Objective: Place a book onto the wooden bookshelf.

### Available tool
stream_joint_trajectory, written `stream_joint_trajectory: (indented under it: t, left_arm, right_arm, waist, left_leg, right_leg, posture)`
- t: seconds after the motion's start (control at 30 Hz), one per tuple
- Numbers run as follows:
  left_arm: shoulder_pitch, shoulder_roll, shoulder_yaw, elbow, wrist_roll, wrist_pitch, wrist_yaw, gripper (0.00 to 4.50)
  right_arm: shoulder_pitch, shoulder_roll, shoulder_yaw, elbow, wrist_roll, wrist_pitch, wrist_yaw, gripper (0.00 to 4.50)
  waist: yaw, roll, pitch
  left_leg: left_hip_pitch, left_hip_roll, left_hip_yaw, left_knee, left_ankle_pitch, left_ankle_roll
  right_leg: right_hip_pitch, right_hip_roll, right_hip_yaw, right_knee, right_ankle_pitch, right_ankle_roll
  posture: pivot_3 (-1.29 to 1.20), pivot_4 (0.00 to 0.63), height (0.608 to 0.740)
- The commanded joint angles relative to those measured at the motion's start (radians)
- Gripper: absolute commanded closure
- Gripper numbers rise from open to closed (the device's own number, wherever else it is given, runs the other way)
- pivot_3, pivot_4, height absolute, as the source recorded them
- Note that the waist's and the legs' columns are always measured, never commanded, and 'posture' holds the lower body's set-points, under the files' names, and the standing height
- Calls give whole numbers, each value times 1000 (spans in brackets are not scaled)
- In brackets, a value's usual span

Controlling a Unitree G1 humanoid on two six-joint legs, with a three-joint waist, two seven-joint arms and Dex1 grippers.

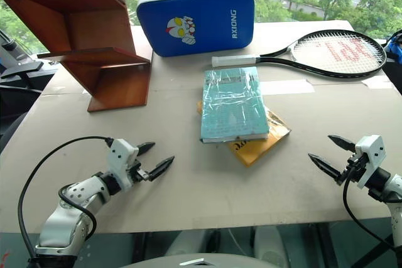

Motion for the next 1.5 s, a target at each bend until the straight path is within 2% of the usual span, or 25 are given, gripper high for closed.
stream_joint_trajectory:
  t: [0.03, 0.97, 1.1, 1.23, 1.37, 1.47, 1.5]
  left_arm:
    - [-1, 6, 19, -11, -17, 11, -5, 57]
    - [-59, 1, 21, -17, -71, 42, -44, 57]
    - [-85, 63, 72, -13, -123, 44, -131, 57]
    - [-156, 158, 135, -7, -204, 88, -224, 57]
    - [-235, 286, 204, 36, -250, 89, -352, 57]
    - [-246, 345, 233, 32, -282, 109, -414, 57]
    - [-247, 360, 248, 28, -298, 123, -428, 0]
  right_arm:
    - [-10, -10, -10, -8, 5, -13, 4, 0]
    - [-42, -1, -10, -38, 15, -6, -13, 0]
    - [-159, 3, 21, -17, -20, 20, -89, 0]
    - [-373, 15, 110, 87, -122, 60, -199, 0]
    - [-704, 69, 259, 366, -287, 68, -294, 0]
    - [-899, 128, 289, 601, -322, 37, -319, 0]
    - [-960, 147, 288, 686, -327, 17, -330, 550]
  waist:
    - [0, 0, 0]
    - [0, -1, 1]
    - [-7, -2, 4]
    - [-13, -4, 6]
    - [-26, -5, 8]
    - [-39, -6, 9]
    - [-39, -6, 9]
  left_leg:
    - [0, 0, 0, 0, 0, 0]
    - [0, 0, 0, 0, 0, 0]
    - [0, 0, 0, 0, 0, 0]
    - [-2, 0, 0, 1, 0, -1]
    - [-5, -1, 1, 1, 1, -1]
    - [-8, -1, 3, 0, 1, -1]
    - [-9, -1, 2, -1, 1, -2]
  right_leg:
    - [0, 0, 0, 0, 0, 0]
    - [0, 0, 0, 0, 0, 0]
    - [0, 0, 0, 0, 0, 0]
    - [-4, 1, 0, 3, 0, 0]
    - [-6, 1, 0, 3, 0, 0]
    - [-12, 1, 2, 3, 0, 0]
    - [-13, 1, 2, 3, 0, 0]
  posture:
    - [0, 150, 740]
    - [0, 150, 740]
    - [0, 150, 740]
    - [0, 150, 740]
    - [0, 150, 740]
    - [0, 150, 740]
    - [0, 150, 740]
